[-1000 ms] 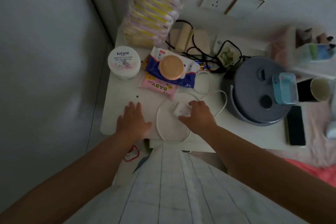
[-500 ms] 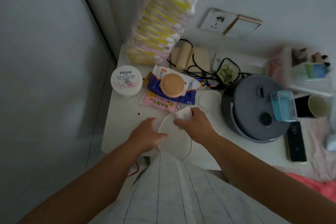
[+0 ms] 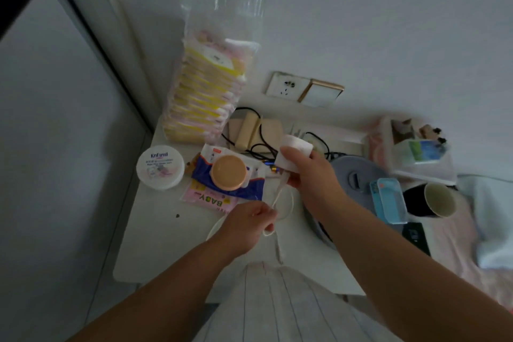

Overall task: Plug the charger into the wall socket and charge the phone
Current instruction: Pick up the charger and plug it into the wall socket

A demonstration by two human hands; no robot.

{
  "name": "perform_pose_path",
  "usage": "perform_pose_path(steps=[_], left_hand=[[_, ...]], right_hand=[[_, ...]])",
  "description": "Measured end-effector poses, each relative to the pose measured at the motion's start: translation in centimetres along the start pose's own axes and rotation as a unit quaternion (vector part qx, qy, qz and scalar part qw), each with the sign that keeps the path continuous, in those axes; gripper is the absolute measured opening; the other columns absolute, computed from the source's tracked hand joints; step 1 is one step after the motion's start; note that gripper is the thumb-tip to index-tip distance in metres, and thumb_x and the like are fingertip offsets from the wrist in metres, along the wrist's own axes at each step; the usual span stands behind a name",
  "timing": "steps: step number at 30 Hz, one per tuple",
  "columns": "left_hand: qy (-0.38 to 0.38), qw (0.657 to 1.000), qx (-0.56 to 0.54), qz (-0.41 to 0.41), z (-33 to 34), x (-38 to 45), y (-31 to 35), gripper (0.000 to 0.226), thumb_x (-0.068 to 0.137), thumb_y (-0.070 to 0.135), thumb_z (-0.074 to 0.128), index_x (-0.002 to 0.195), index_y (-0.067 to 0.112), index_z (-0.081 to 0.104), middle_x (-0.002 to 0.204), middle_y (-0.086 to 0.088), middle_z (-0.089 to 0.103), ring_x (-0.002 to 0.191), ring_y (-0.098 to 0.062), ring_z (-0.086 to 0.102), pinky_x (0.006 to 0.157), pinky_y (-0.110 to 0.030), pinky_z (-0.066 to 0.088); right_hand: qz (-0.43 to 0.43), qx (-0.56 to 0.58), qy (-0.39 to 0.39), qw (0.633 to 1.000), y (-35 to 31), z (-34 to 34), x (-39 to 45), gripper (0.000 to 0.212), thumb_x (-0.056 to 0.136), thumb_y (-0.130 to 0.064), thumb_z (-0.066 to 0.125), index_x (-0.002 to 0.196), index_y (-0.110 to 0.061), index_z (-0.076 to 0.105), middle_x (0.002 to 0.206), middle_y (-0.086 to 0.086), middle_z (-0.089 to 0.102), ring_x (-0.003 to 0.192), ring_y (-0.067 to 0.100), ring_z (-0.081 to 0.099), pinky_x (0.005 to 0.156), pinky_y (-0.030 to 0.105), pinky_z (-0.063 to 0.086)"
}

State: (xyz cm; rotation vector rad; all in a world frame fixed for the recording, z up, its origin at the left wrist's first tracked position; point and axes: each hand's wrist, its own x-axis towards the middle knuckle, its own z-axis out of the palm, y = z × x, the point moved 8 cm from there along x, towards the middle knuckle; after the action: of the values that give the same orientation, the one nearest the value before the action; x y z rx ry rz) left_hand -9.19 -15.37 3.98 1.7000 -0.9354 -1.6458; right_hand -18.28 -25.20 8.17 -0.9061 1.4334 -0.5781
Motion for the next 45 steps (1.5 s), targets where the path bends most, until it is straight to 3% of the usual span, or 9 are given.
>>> perform_pose_path(steps=[4,8,13,18,22,27,35,39,45], left_hand=[[0.050,0.999,0.015,-0.005,0.2,0.5,-0.2,0.029,0.088,0.019,0.051,0.060,0.013,0.052,0.065,0.000,0.057,0.059,-0.005,0.050,0.062,-0.020,0.037],[0.101,0.994,0.011,-0.031,0.6,0.8,-0.9,0.032,0.087,0.017,0.052,0.056,0.015,0.052,0.056,0.003,0.055,0.042,0.005,0.047,0.050,-0.011,0.035],[0.152,0.986,-0.008,-0.065,0.0,2.3,-2.1,0.034,0.086,0.014,0.054,0.052,0.017,0.051,0.043,0.006,0.055,0.040,0.002,0.046,0.051,-0.016,0.034],[0.171,0.981,0.002,-0.087,-0.2,3.1,-3.2,0.035,0.087,0.016,0.054,0.051,0.016,0.049,0.046,0.003,0.054,0.043,-0.001,0.045,0.051,-0.015,0.033],[0.167,0.981,-0.022,-0.095,0.1,3.6,-3.5,0.034,0.087,0.016,0.053,0.054,0.015,0.050,0.057,0.001,0.053,0.051,-0.007,0.043,0.056,-0.021,0.034],[0.153,0.984,-0.037,-0.089,0.4,4.4,-2.9,0.036,0.087,0.012,0.052,0.051,0.017,0.049,0.053,0.003,0.051,0.049,-0.004,0.042,0.053,-0.016,0.034],[0.145,0.985,-0.017,-0.093,0.1,4.7,-2.7,0.039,0.087,0.012,0.052,0.049,0.019,0.050,0.046,0.003,0.051,0.040,0.003,0.043,0.051,-0.013,0.033],[0.137,0.985,-0.017,-0.100,0.1,4.9,-2.8,0.037,0.087,0.014,0.052,0.050,0.018,0.050,0.047,0.003,0.052,0.041,0.002,0.044,0.050,-0.012,0.035],[0.128,0.987,-0.019,-0.097,0.3,5.3,-2.6,0.037,0.087,0.015,0.052,0.051,0.017,0.050,0.053,0.002,0.052,0.049,-0.001,0.044,0.058,-0.019,0.035]], right_hand=[[-0.018,0.010,0.022,1.000,-2.3,-2.3,3.7,0.052,0.071,-0.042,0.070,0.107,-0.006,0.059,0.086,0.009,0.064,0.073,0.021,0.060,0.065,0.034,0.052],[-0.010,0.060,-0.002,0.998,-3.7,-3.2,7.8,0.021,0.078,-0.033,0.068,0.081,-0.013,0.061,0.076,0.005,0.060,0.070,0.019,0.054,0.065,0.032,0.043],[0.022,0.048,-0.038,0.998,-3.0,-1.9,12.0,0.042,0.084,-0.026,0.064,0.118,-0.002,0.055,0.087,0.003,0.061,0.090,0.020,0.056,0.083,0.032,0.046],[0.021,0.008,-0.050,0.999,-2.9,-0.5,14.9,0.047,0.088,-0.021,0.057,0.129,0.000,0.047,0.105,0.010,0.060,0.102,0.026,0.057,0.099,0.041,0.047],[0.006,0.001,-0.051,0.999,-3.2,-0.1,16.2,0.046,0.090,-0.020,0.054,0.131,-0.002,0.045,0.089,0.000,0.059,0.097,0.022,0.056,0.094,0.038,0.048],[-0.001,-0.009,-0.027,1.000,-2.8,-0.6,16.7,0.051,0.088,-0.024,0.055,0.134,-0.004,0.043,0.108,0.010,0.057,0.095,0.023,0.054,0.081,0.035,0.046],[0.001,0.034,-0.035,0.999,-3.0,-0.3,16.7,0.049,0.089,-0.021,0.056,0.132,-0.002,0.043,0.109,0.011,0.056,0.097,0.024,0.055,0.090,0.036,0.046],[0.007,0.052,-0.035,0.998,-3.3,-0.2,16.9,0.047,0.088,-0.022,0.056,0.130,-0.003,0.045,0.096,0.004,0.059,0.096,0.023,0.056,0.092,0.037,0.047],[0.015,0.041,0.010,0.999,-3.5,-0.1,17.0,0.031,0.086,-0.027,0.057,0.108,-0.005,0.058,0.085,0.003,0.058,0.088,0.023,0.056,0.079,0.036,0.046]])
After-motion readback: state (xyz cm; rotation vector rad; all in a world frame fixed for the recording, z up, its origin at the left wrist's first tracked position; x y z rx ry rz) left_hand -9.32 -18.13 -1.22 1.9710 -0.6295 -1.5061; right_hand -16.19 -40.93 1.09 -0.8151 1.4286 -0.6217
